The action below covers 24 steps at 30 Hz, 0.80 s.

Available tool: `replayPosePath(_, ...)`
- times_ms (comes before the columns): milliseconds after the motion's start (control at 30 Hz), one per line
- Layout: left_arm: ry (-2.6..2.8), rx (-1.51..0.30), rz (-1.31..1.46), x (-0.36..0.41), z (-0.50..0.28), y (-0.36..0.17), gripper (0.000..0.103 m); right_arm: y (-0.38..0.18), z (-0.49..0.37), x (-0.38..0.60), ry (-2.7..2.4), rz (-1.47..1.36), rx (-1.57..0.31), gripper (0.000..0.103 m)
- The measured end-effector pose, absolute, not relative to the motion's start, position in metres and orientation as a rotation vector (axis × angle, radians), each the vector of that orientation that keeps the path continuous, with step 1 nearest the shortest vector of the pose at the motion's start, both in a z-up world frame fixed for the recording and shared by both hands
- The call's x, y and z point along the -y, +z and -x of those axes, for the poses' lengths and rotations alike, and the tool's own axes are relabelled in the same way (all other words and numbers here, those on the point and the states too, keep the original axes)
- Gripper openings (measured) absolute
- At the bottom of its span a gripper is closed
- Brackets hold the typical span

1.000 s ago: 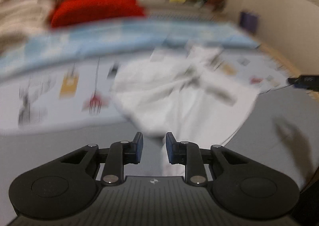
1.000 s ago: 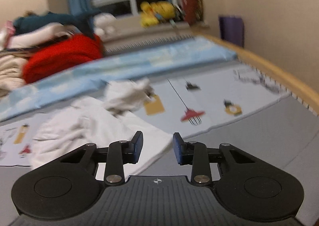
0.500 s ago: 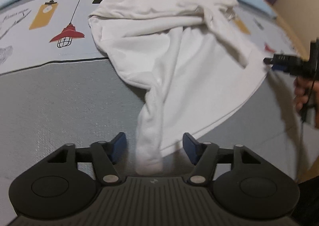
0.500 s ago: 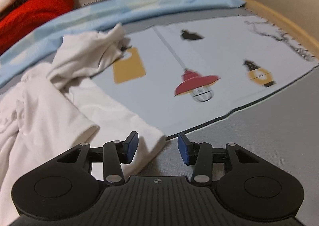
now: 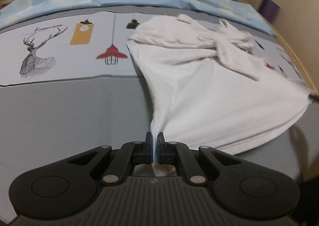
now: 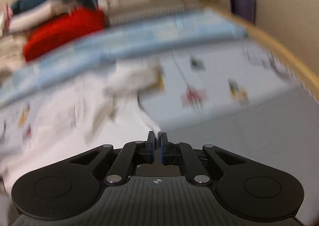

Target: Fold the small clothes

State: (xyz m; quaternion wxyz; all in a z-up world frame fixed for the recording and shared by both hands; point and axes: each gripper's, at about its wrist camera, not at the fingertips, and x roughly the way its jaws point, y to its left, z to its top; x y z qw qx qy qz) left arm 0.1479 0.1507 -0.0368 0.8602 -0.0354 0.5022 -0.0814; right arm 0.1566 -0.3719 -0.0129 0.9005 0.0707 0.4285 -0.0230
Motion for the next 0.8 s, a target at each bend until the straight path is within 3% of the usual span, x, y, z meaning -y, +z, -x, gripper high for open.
replayPosePath(200,-0.322,-1.224,-0.120,-0.137,-0.109,-0.056,0.004,-0.059,-0.108,0.376,0.021,0.009,-1.223,0.004)
replayPosePath(333,-0.458,-1.307,-0.216,-0.119,-0.100,-0.067,0.008,-0.065,-0.103,0.364,0.021,0.212,-1.271,0.007)
replayPosePath(400,-0.462,-1.272,-0.225,-0.119,-0.106,-0.062,0.014,-0.052,-0.109,0.363,-0.030,0.252,-1.179,0.012)
replayPosePath(433,-0.442,-1.244,-0.198,-0.122,-0.112,-0.057,0.020,-0.048,-0.108,0.360,-0.050,0.241,-1.113,0.021)
replayPosePath(500,-0.379,-1.187,-0.118,-0.132,-0.131,-0.046,0.021,-0.026,-0.118,0.363,-0.062,0.125,-0.962,0.035)
replayPosePath(533,-0.349,-1.162,-0.090,-0.134,-0.140,-0.042,0.021,-0.020,-0.124,0.366,-0.049,0.041,-0.917,0.038)
replayPosePath(667,-0.254,-1.065,0.000,-0.126,-0.169,-0.023,0.021,-0.025,-0.168,0.354,0.058,-0.283,-0.901,0.038)
replayPosePath(800,-0.324,-1.034,-0.064,-0.089,-0.202,-0.007,0.021,-0.064,-0.219,0.318,0.108,-0.363,-1.015,0.038)
